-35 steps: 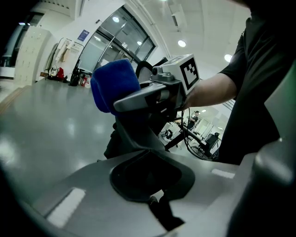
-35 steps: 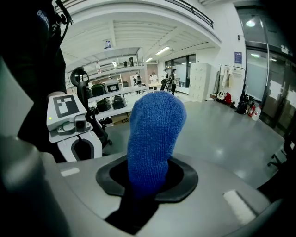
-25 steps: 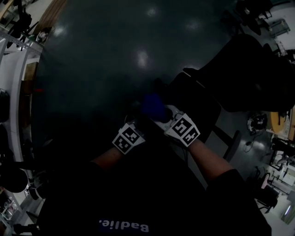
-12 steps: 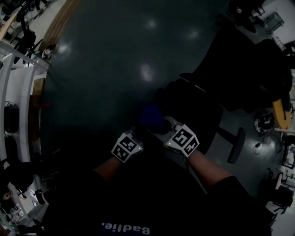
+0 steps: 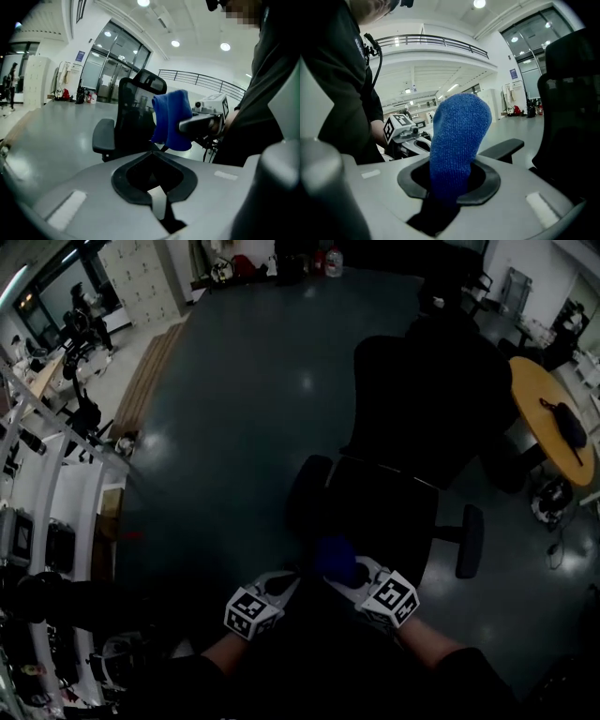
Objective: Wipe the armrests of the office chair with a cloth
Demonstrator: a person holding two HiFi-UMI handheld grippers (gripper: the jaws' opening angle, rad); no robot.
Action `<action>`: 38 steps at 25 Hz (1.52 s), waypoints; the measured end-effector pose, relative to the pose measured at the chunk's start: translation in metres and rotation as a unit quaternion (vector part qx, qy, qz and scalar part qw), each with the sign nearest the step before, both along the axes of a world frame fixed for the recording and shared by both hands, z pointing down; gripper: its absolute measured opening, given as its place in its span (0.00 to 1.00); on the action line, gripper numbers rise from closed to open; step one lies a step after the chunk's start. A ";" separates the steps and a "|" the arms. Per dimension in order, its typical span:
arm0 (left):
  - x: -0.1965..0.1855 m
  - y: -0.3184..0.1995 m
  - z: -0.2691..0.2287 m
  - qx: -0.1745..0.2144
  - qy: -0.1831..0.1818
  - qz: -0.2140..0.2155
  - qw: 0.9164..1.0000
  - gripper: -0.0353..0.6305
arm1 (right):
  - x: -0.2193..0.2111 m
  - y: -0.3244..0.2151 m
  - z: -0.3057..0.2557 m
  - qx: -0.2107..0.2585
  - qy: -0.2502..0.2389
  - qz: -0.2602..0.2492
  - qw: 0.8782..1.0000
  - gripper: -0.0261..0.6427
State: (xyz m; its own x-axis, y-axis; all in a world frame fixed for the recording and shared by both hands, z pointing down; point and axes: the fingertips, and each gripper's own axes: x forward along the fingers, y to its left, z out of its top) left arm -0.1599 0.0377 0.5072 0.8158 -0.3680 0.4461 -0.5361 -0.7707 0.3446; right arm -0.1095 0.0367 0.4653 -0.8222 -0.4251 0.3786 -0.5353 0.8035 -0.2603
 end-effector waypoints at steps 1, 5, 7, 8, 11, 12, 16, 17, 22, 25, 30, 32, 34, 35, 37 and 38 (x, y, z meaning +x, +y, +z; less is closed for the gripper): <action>0.009 0.010 -0.007 0.003 0.005 -0.001 1.000 0.08 | 0.014 0.014 0.000 0.000 -0.002 0.010 1.000 0.22; 0.050 0.055 -0.030 0.021 0.026 0.029 0.999 0.08 | 0.065 0.065 -0.005 0.001 -0.016 0.056 0.998 0.22; 0.067 0.073 -0.041 0.032 0.031 0.053 0.998 0.08 | 0.088 0.087 -0.008 0.000 -0.021 0.089 0.996 0.22; 0.073 0.078 -0.046 0.036 0.035 0.062 0.997 0.08 | 0.098 0.095 -0.011 0.001 -0.023 0.103 0.994 0.22; 0.090 0.085 -0.065 0.049 0.051 0.089 0.994 0.08 | 0.120 0.109 -0.019 0.006 -0.023 0.138 0.990 0.22; 0.094 0.088 -0.072 0.054 0.055 0.099 0.992 0.08 | 0.124 0.111 -0.022 0.007 -0.022 0.150 0.988 0.22; 0.092 0.097 -0.089 0.059 0.076 0.135 0.986 0.08 | 0.118 0.121 -0.040 0.032 -0.021 0.191 0.981 0.22; 0.090 0.097 -0.092 0.061 0.084 0.143 0.984 0.08 | 0.115 0.122 -0.046 0.038 -0.021 0.201 0.979 0.22; 0.068 0.096 -0.106 0.068 0.105 0.165 0.978 0.08 | 0.081 0.128 -0.062 0.039 -0.031 0.253 0.966 0.22; 0.035 0.092 -0.120 0.063 0.119 0.169 0.976 0.08 | 0.041 0.124 -0.071 0.041 -0.049 0.267 0.962 0.22; 0.001 0.096 -0.128 0.060 0.145 0.184 0.970 0.08 | -0.001 0.123 -0.089 0.056 -0.057 0.288 0.954 0.22; -0.003 0.096 -0.135 0.064 0.150 0.194 0.967 0.08 | -0.008 0.127 -0.099 0.069 -0.060 0.301 0.949 0.22; -0.007 0.097 -0.148 0.064 0.162 0.198 0.965 0.08 | -0.017 0.130 -0.111 0.078 -0.060 0.310 0.946 0.22; -0.008 0.099 -0.156 0.065 0.171 0.199 0.963 0.08 | -0.020 0.133 -0.118 0.082 -0.059 0.313 0.944 0.22; -0.007 0.106 -0.171 0.076 0.182 0.205 0.959 0.08 | -0.023 0.137 -0.129 0.096 -0.067 0.320 0.940 0.22; -0.005 0.111 -0.174 0.086 0.181 0.212 0.957 0.08 | -0.022 0.139 -0.132 0.104 -0.072 0.323 0.938 0.22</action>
State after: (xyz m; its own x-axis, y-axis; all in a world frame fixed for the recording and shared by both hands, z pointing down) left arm -0.1652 0.1484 0.3332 0.9975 -0.0126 0.0696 -0.0327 -0.9543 0.2971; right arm -0.1310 0.1762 0.3333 -0.4035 -0.9046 0.1376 -0.8994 0.3644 -0.2416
